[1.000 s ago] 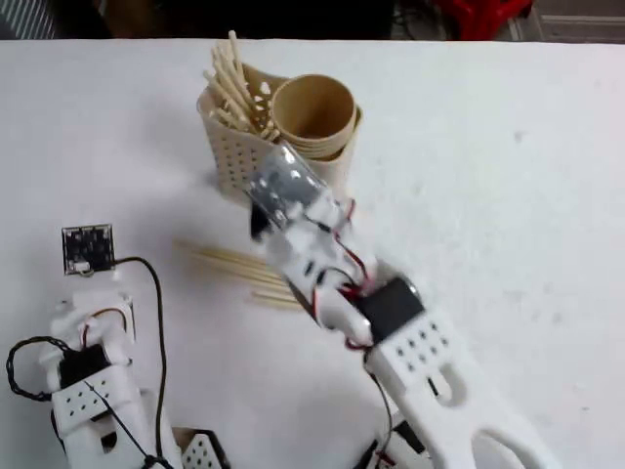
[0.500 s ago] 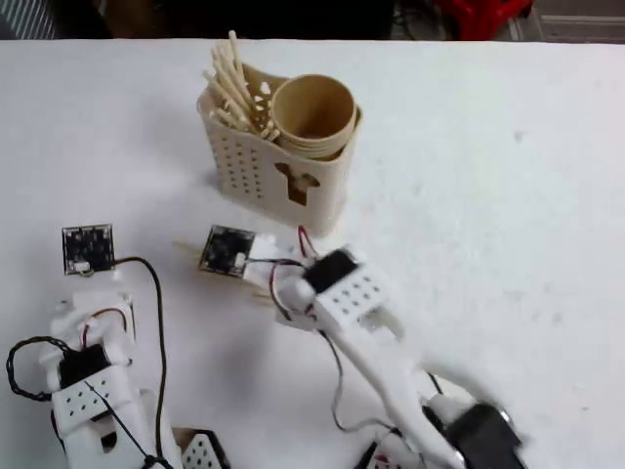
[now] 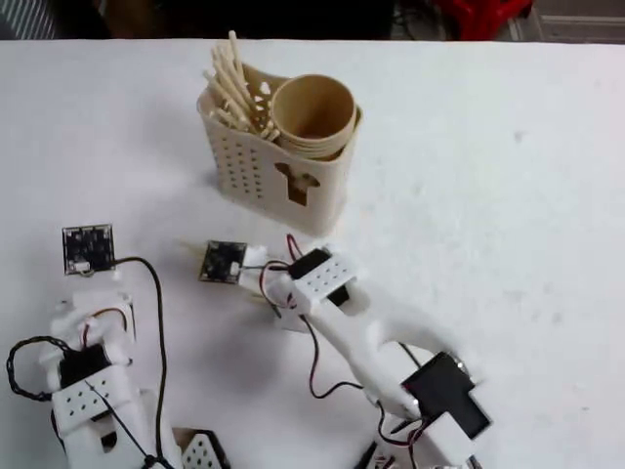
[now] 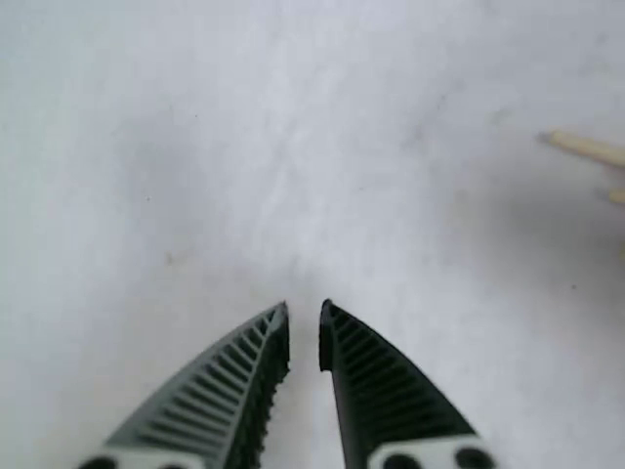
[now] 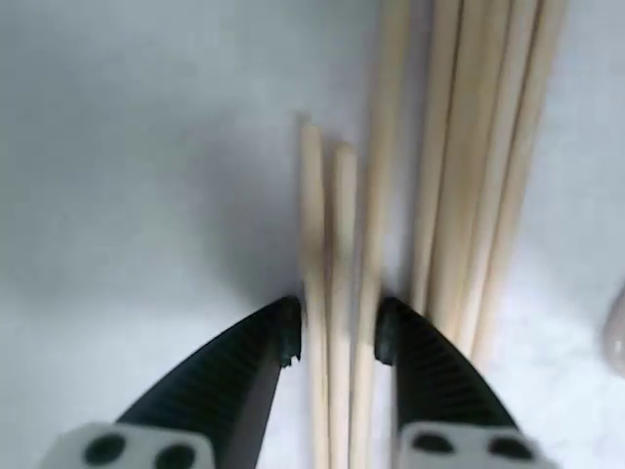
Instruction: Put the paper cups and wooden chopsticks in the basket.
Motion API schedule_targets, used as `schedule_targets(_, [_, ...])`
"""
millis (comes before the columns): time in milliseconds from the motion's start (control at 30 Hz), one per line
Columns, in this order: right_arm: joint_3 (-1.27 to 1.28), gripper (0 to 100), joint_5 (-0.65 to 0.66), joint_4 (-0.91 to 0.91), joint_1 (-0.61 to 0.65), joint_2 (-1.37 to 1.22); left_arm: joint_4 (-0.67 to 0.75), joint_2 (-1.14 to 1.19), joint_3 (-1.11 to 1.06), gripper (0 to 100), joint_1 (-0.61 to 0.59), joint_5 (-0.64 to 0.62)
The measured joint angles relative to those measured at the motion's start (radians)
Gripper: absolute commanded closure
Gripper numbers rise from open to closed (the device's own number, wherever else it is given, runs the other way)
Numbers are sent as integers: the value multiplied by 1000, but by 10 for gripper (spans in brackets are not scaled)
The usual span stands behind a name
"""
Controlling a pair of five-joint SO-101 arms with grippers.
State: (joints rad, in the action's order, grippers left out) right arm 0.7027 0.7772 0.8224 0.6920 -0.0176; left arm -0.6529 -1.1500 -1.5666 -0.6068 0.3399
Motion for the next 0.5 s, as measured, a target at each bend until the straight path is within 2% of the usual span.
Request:
schedule_targets(67, [-5, 981, 0, -3, -3, -3, 0, 0, 0, 924, 0, 0])
schedule_targets(333, [-6, 981, 0, 8, -11, -20, 0, 0, 0, 924, 0, 0])
schedule_targets(500, [9, 982, -38, 21, -52, 72, 0, 0, 0, 924, 0, 0])
